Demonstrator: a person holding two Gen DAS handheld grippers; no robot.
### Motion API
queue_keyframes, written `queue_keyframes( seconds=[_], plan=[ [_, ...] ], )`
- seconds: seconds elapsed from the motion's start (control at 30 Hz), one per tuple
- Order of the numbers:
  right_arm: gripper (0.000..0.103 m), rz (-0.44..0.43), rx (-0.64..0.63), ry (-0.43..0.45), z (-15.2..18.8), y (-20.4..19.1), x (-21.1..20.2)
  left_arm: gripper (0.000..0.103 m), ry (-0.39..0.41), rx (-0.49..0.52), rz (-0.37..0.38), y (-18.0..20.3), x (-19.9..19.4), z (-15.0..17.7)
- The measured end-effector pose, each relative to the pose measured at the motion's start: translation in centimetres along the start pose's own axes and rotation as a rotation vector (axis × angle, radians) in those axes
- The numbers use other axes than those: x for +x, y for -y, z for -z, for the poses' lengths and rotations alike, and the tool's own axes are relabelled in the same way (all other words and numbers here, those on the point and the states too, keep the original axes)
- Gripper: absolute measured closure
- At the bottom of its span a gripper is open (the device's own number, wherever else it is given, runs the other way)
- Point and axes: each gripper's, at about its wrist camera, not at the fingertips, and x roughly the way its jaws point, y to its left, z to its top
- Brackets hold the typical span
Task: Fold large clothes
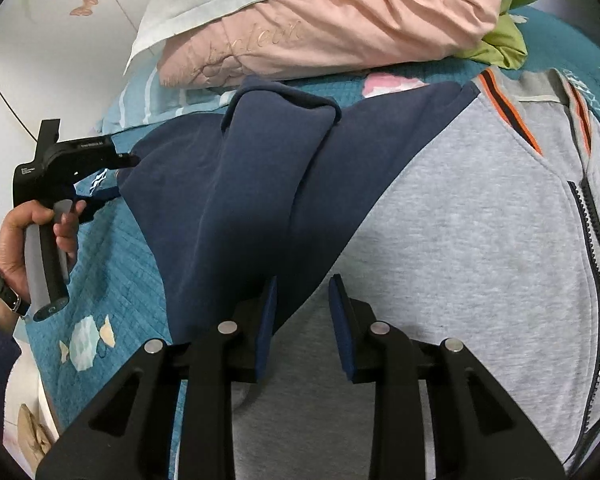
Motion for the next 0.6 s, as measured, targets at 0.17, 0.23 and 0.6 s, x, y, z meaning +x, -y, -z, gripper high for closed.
queue_keyframes(
  seconds=[0.17, 0.23, 0.6],
  plan=[
    [0.077, -0.01, 0.008, -0.012, -0.2, 0.3, -0.1, 0.094, 0.092, 0.082, 0.137, 1.4, -4.1, 0.6],
    [0.077, -0.026, 0.026, -0.015, -0.2, 0.7, -0.5, 0.094, 0.135, 0.121, 0.216, 2.6, -7.0, 1.3],
    [0.078, 0.044, 0.123, 0.078, 2.2, 8.0, -11.7, 0.094, 0.162, 0.426, 0.571, 20.9, -18.8, 11.3]
  ],
)
